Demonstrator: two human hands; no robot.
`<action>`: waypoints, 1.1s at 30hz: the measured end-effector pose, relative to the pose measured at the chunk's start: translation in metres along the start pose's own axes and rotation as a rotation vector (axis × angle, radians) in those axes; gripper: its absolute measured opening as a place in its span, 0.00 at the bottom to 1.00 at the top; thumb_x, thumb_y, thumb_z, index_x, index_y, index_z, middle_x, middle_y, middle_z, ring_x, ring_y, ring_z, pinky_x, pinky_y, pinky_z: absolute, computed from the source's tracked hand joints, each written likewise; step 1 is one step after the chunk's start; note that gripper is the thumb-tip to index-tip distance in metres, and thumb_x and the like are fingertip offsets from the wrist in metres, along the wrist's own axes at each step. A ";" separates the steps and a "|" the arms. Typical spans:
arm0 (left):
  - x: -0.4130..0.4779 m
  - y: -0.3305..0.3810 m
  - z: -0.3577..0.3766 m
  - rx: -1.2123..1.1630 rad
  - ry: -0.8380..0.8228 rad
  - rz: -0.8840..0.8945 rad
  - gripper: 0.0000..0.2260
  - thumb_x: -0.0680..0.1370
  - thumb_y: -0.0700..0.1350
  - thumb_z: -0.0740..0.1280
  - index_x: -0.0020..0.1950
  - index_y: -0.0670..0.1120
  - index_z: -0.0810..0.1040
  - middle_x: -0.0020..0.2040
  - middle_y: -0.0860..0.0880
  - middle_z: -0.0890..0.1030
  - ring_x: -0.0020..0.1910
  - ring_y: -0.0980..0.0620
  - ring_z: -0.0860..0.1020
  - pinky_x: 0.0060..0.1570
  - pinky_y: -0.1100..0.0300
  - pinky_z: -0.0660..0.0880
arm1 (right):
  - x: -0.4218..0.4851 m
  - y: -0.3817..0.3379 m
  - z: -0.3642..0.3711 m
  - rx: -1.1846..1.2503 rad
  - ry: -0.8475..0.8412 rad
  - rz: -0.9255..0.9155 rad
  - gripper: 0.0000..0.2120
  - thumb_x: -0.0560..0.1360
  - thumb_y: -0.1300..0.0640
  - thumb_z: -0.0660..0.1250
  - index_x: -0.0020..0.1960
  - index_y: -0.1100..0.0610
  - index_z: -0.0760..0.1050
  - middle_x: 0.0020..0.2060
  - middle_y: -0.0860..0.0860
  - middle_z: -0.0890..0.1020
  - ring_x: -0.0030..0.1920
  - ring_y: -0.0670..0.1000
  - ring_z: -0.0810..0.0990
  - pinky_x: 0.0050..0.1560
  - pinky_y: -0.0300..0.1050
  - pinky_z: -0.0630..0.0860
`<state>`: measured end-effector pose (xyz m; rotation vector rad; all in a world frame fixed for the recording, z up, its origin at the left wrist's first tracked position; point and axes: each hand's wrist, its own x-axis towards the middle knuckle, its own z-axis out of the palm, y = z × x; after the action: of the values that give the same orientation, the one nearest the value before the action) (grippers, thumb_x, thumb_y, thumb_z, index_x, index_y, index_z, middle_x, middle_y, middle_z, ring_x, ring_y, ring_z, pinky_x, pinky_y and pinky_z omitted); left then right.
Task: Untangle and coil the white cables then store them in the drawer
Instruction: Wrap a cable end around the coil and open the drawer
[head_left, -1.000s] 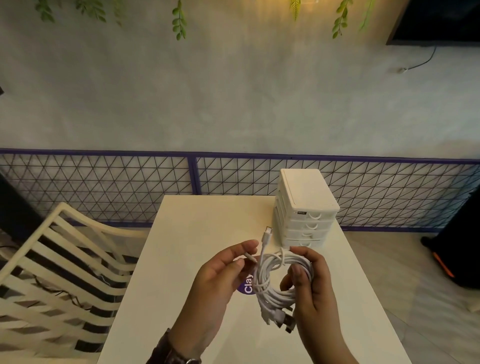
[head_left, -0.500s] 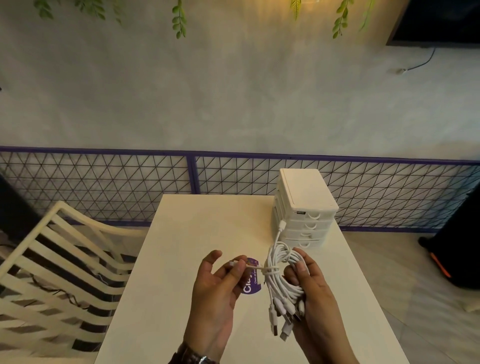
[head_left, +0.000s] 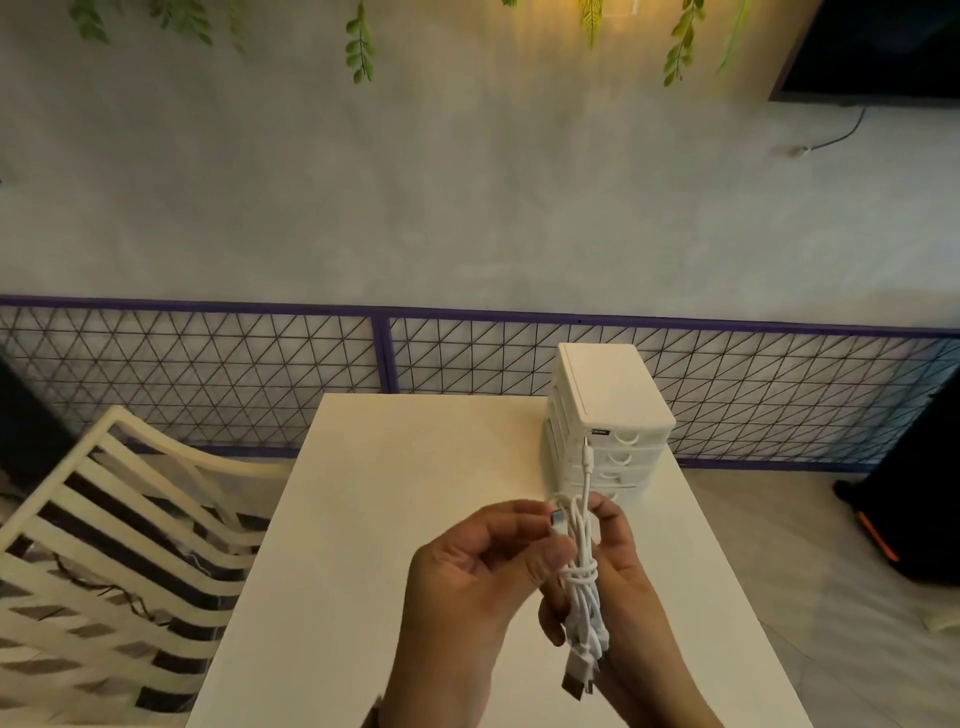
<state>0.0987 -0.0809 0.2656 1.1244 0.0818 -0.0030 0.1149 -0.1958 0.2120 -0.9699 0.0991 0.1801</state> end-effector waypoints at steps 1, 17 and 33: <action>0.000 -0.002 -0.001 0.013 -0.002 0.019 0.06 0.54 0.38 0.74 0.30 0.43 0.84 0.36 0.47 0.85 0.33 0.55 0.82 0.34 0.67 0.77 | 0.000 0.002 -0.002 -0.044 0.027 -0.018 0.06 0.72 0.58 0.61 0.48 0.48 0.70 0.27 0.54 0.78 0.18 0.52 0.69 0.18 0.39 0.70; 0.005 -0.015 -0.011 -0.083 0.177 -0.194 0.11 0.60 0.43 0.72 0.38 0.38 0.81 0.35 0.42 0.84 0.32 0.51 0.82 0.31 0.62 0.80 | -0.016 0.004 -0.004 -0.594 -0.113 -0.117 0.24 0.62 0.42 0.70 0.55 0.48 0.75 0.47 0.45 0.83 0.49 0.46 0.81 0.49 0.43 0.79; 0.021 -0.019 -0.035 0.353 0.104 0.004 0.02 0.68 0.40 0.73 0.36 0.47 0.84 0.36 0.47 0.85 0.38 0.50 0.83 0.45 0.56 0.80 | -0.019 -0.005 0.001 -0.543 -0.039 -0.068 0.13 0.62 0.46 0.72 0.44 0.50 0.84 0.37 0.53 0.85 0.34 0.47 0.80 0.33 0.38 0.74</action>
<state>0.1167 -0.0564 0.2319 1.4780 0.1766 0.0461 0.0975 -0.1999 0.2200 -1.5075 -0.0219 0.1667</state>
